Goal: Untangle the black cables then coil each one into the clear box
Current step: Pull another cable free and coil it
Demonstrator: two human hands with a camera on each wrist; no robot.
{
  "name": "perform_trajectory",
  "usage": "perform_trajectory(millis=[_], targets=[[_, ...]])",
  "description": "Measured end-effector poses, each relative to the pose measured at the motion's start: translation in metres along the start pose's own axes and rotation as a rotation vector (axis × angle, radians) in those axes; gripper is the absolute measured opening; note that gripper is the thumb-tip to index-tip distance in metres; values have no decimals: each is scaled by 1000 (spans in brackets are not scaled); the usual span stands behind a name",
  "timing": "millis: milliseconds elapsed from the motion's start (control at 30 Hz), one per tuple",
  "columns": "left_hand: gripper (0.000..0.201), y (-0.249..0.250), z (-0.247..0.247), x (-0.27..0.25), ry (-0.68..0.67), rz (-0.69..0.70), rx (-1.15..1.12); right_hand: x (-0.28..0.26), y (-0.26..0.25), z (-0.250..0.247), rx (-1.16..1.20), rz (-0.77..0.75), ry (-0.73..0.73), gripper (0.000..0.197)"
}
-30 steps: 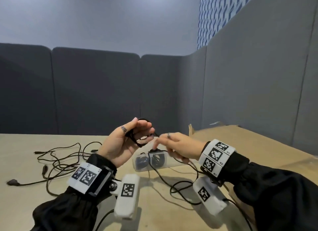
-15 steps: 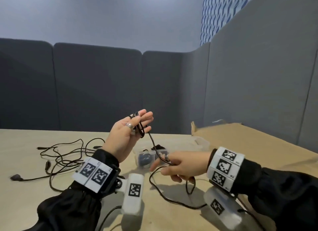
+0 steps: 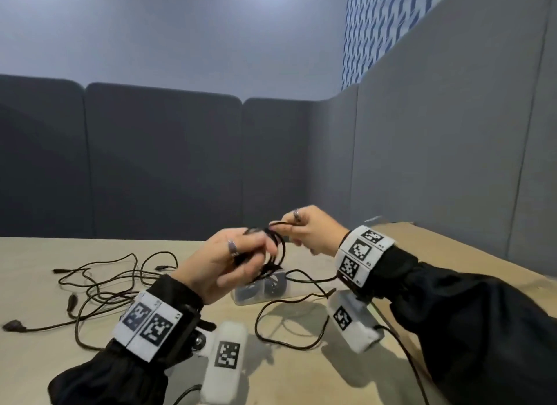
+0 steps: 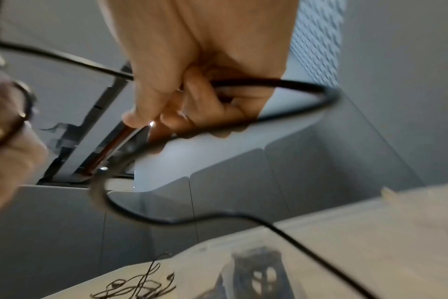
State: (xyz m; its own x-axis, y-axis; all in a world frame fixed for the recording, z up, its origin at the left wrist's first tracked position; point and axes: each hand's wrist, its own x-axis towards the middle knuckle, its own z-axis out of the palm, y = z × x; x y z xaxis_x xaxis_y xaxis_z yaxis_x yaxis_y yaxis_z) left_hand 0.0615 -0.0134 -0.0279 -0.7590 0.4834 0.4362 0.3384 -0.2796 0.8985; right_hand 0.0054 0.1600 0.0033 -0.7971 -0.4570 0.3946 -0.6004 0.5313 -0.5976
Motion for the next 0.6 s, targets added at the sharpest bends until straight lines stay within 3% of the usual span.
perform_trajectory(millis=[100, 200, 367, 500, 600], targets=[[30, 7, -10, 4, 232, 178, -445, -11, 0, 25, -41, 25, -236, 20], [31, 8, -16, 10, 444, 294, -561, -24, -6, 43, -98, 10, -372, 13], [28, 4, -12, 16, 694, 369, -336, -38, -22, 41, 167, 47, -396, 29], [31, 1, -9, 15, 706, 390, -109, -42, -22, 24, 187, 97, -418, 26], [38, -5, -14, 12, 743, 419, 275, -41, -21, 4, 364, 199, -382, 16]])
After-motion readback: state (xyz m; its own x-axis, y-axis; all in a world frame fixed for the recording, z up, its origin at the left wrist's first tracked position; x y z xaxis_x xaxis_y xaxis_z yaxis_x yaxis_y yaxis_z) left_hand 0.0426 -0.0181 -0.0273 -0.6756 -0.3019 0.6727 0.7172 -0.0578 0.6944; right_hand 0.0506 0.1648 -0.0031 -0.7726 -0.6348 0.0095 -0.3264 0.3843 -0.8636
